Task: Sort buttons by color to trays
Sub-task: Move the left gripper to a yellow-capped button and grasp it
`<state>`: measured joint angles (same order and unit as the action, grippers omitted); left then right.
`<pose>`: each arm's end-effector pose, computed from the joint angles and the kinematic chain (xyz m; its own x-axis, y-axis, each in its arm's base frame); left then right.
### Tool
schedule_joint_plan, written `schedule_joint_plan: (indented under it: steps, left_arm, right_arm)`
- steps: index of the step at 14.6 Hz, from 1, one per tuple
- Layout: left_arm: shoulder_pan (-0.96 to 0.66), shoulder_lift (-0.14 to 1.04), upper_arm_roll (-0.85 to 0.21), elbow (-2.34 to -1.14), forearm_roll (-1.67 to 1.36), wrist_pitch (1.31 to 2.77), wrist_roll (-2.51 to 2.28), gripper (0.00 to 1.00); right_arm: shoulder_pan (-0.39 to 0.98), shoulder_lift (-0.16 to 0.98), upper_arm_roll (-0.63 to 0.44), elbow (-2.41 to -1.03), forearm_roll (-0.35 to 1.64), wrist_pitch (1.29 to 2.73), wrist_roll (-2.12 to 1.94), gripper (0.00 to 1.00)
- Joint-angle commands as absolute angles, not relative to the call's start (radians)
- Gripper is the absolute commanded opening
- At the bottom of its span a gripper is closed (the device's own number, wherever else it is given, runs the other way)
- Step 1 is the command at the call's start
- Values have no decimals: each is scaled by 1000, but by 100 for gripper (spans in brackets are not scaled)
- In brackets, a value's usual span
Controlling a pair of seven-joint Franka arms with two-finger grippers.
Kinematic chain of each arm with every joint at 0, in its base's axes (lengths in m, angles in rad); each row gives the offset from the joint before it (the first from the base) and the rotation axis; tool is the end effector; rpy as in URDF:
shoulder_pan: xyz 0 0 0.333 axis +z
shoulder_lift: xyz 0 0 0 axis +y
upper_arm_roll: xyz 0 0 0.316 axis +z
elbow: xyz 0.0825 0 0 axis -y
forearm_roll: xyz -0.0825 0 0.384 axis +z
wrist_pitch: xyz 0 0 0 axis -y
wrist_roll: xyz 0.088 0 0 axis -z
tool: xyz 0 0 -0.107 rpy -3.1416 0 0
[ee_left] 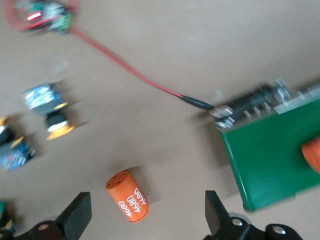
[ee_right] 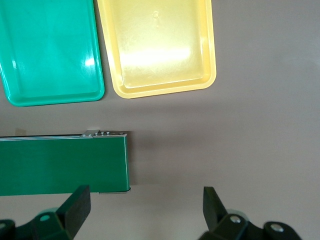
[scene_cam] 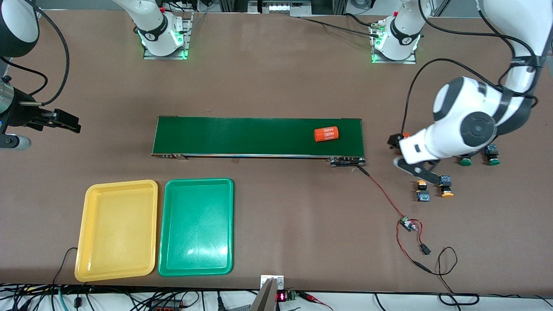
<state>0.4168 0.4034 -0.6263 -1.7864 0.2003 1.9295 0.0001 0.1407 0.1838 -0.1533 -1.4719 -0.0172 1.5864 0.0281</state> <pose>0.6130 -0.0868 0.3506 0.9451 -0.2771 -0.1734 -0.2706 -0.9608 0.0603 0.6084 -0.0014 0.5667 0.9970 -0.0397 -0.0658 -0.0367 -0.9982 0.0469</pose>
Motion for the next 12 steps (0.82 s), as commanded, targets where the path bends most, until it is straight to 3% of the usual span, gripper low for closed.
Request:
schedule_joint_plan:
  steps: [1,4,12]
  left_arm:
    - [407,495,-612,-1668,329,1911,-222,100]
    - [416,656,-566,-1499,396,1911,-215,100]
    - [430,804,-525,-1519,446,2115,-196,100]
  right_arm:
    - [144,176,-149,-1480,-32,1594,11,100]
    - [140,178,-149,-1480,-32,1597,-6,100]
    - [149,175,-147,-1480,-28,1594,-5,100]
